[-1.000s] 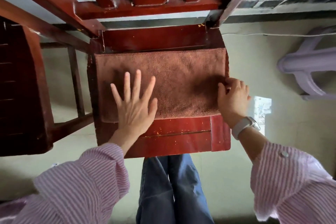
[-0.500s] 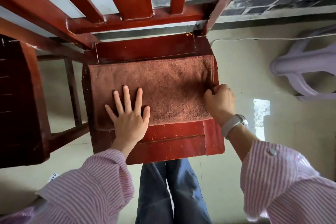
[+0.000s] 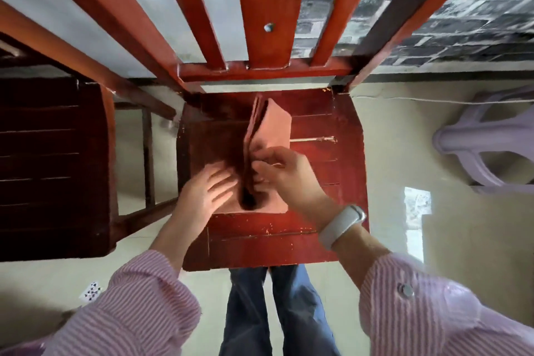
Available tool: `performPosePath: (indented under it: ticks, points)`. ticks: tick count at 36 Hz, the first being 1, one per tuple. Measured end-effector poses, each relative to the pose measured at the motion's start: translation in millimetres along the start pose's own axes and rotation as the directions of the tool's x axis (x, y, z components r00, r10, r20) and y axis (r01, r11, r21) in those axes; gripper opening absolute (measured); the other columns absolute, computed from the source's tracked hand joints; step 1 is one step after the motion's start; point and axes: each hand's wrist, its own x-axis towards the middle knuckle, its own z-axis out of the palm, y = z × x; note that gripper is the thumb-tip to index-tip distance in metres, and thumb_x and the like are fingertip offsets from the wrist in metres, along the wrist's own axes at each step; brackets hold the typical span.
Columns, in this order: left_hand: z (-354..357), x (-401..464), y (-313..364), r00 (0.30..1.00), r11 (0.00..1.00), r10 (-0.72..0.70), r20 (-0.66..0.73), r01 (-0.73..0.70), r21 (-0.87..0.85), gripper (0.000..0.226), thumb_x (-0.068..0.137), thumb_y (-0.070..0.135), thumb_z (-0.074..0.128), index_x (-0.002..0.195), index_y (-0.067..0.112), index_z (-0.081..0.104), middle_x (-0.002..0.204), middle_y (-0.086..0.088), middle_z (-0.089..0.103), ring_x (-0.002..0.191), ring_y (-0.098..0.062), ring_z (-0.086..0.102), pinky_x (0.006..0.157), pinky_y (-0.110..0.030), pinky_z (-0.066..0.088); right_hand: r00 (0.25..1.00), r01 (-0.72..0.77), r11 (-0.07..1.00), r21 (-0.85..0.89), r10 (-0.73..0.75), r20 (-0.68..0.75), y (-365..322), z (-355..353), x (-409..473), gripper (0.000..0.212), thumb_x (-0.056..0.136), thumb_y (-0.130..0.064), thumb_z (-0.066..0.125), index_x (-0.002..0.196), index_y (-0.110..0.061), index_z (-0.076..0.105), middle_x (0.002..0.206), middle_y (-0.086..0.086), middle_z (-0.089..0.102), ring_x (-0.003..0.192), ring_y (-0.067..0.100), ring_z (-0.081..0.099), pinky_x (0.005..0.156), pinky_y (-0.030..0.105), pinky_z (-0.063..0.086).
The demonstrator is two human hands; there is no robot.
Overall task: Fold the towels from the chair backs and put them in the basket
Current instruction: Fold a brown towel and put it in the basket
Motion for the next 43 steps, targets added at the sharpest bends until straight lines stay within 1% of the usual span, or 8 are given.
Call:
performPosePath:
  ticks: [5, 11, 14, 19, 29, 33, 38, 43]
  points:
    - [-32.0, 0.3, -11.3, 0.991, 0.985, -0.115, -0.067, 0.105, -0.138, 0.04, 0.097, 0.04, 0.038, 0.123, 0.01, 0.044, 0.124, -0.011, 0.054, 0.108, -0.025, 0.056, 0.101, -0.043, 0.041, 0.997, 0.079, 0.961, -0.266, -0.071, 0.041, 8.0, 36.0, 14.3, 0.022, 0.088, -0.011, 0.052, 0.106, -0.009, 0.064, 0.099, 0.009, 0.067, 0.089, 0.024, 0.065, 0.083, 0.041, 0.054]
    - [-34.9, 11.2, -36.9, 0.946, 0.905, 0.251, -0.205, -0.154, 0.398, 0.066, 0.077, 0.047, 0.063, 0.131, 0.013, 0.045, 0.121, -0.012, 0.059, 0.1, -0.022, 0.062, 0.094, -0.042, 0.048, 0.956, 0.179, 0.698, -0.693, -0.291, -0.047, 13.5, 17.6, 47.2, 0.032, 0.088, -0.007, 0.043, 0.113, -0.013, 0.062, 0.112, 0.011, 0.063, 0.103, 0.03, 0.056, 0.091, 0.036, 0.044]
    - [-28.1, 16.9, -43.6, 0.857, 0.796, 0.416, -0.304, -0.183, 0.577, 0.043, 0.084, 0.027, 0.061, 0.123, 0.008, 0.055, 0.113, -0.013, 0.064, 0.1, -0.024, 0.06, 0.086, -0.026, 0.044, 0.928, 0.239, 0.516, -0.822, -0.371, 0.037, 0.9, 16.3, 69.3, 0.035, 0.09, -0.013, 0.043, 0.122, -0.017, 0.056, 0.127, 0.005, 0.053, 0.118, 0.027, 0.043, 0.1, 0.042, 0.034]
    - [-26.7, 17.5, -54.0, 0.87, 0.905, 0.381, -0.312, -0.281, 0.321, 0.047, 0.07, 0.031, 0.06, 0.108, 0.003, 0.062, 0.094, -0.011, 0.067, 0.087, -0.025, 0.064, 0.08, -0.034, 0.049, 0.966, 0.218, 0.265, -0.939, -0.195, 0.169, -25.7, 34.0, 108.6, 0.048, 0.094, -0.03, 0.037, 0.14, -0.022, 0.032, 0.144, 0.001, 0.038, 0.134, 0.021, 0.028, 0.11, 0.041, 0.021]
    - [-35.0, 3.9, -75.1, 0.767, 0.738, 0.605, -0.213, -0.44, 0.511, 0.024, 0.083, 0.002, 0.062, 0.107, 0.004, 0.062, 0.104, -0.01, 0.066, 0.091, -0.019, 0.061, 0.075, -0.012, 0.043, 0.954, 0.293, 0.309, -0.905, -0.032, 0.298, -45.5, 67.1, 124.2, 0.034, 0.09, -0.031, 0.05, 0.114, -0.01, 0.06, 0.115, 0.011, 0.059, 0.107, 0.029, 0.054, 0.093, 0.047, 0.043]
    - [-38.8, 1.0, -77.5, 0.771, 0.78, 0.573, -0.277, -0.41, 0.474, 0.025, 0.082, 0.005, 0.064, 0.106, 0.004, 0.063, 0.092, 0.001, 0.065, 0.078, -0.02, 0.063, 0.072, -0.021, 0.048, 0.941, 0.293, 0.42, -0.859, 0.032, 0.337, -52.7, 70.8, 122.0, 0.021, 0.092, -0.022, 0.051, 0.104, -0.007, 0.059, 0.087, 0.003, 0.057, 0.074, 0.017, 0.052, 0.057, 0.022, 0.041]
    - [-43.1, -1.4, -75.3, 0.765, 0.843, 0.509, -0.393, -0.351, 0.408, 0.036, 0.084, 0.031, 0.058, 0.109, 0.006, 0.064, 0.095, -0.004, 0.069, 0.078, -0.012, 0.062, 0.072, -0.012, 0.045, 0.935, 0.33, 0.479, -0.814, -0.046, 0.352, -49.7, 76.9, 121.4, 0.014, 0.093, -0.02, 0.05, 0.104, -0.015, 0.056, 0.08, -0.003, 0.056, 0.062, 0.012, 0.051, 0.048, 0.015, 0.042]
    - [-45.8, -3.0, -70.3, 0.686, 0.825, 0.53, -0.499, -0.28, 0.491, 0.021, 0.089, 0.013, 0.057, 0.101, 0.0, 0.067, 0.094, -0.013, 0.07, 0.081, -0.011, 0.054, 0.069, -0.006, 0.032, 0.939, 0.331, 0.537, -0.776, -0.111, 0.324, -33.4, 92.5, 125.8, 0.022, 0.093, -0.021, 0.049, 0.112, -0.014, 0.057, 0.079, -0.002, 0.06, 0.05, 0.009, 0.047, 0.047, 0.022, 0.042]
